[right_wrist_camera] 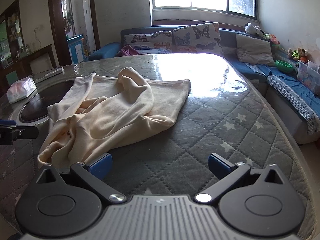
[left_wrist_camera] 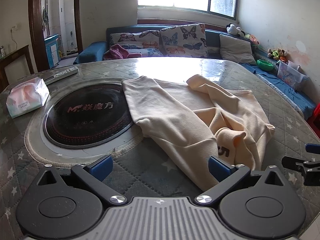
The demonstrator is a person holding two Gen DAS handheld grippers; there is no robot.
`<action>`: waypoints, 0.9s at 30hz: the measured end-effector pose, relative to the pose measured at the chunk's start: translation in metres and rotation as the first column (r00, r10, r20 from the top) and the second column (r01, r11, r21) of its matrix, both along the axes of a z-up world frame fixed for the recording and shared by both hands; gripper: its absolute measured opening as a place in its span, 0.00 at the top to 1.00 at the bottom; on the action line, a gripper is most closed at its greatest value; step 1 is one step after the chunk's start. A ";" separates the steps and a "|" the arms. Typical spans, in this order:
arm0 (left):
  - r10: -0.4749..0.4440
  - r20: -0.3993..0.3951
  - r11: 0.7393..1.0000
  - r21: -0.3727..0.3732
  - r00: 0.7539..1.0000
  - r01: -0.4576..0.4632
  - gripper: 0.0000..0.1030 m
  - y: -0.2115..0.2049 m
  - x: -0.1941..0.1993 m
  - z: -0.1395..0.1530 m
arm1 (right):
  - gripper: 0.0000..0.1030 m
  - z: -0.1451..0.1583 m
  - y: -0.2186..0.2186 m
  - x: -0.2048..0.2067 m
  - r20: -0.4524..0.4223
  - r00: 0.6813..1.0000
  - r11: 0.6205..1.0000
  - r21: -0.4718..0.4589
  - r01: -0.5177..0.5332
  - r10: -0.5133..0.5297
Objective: Fold clothes
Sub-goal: 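Move both grippers toward the crumpled cream sweatshirt on the table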
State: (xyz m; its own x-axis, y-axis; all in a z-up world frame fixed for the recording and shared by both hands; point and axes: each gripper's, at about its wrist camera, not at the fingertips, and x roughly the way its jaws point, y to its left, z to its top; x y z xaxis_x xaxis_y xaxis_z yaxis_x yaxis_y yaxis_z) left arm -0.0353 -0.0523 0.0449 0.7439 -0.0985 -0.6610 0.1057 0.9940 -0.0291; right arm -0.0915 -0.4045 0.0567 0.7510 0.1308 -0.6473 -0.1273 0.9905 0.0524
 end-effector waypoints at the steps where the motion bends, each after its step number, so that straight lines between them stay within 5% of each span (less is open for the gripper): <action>1: 0.000 0.001 1.000 0.001 1.000 0.000 0.00 0.000 -0.001 0.000 | 0.00 0.001 0.002 -0.001 0.001 1.000 1.000 -0.004 -0.005 0.005; 27: -0.003 0.062 1.000 0.013 0.998 0.002 0.00 -0.008 -0.054 0.017 | 0.00 0.020 0.025 -0.063 0.099 0.993 0.998 -0.019 -0.055 0.056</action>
State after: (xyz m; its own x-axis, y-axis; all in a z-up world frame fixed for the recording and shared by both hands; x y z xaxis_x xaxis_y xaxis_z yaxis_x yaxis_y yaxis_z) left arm -0.0888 -0.0603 0.0619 0.7836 -0.0920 -0.6144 0.1095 0.9939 -0.0092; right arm -0.1548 -0.3798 0.0767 0.8036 0.1643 -0.5720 -0.1858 0.9824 0.0211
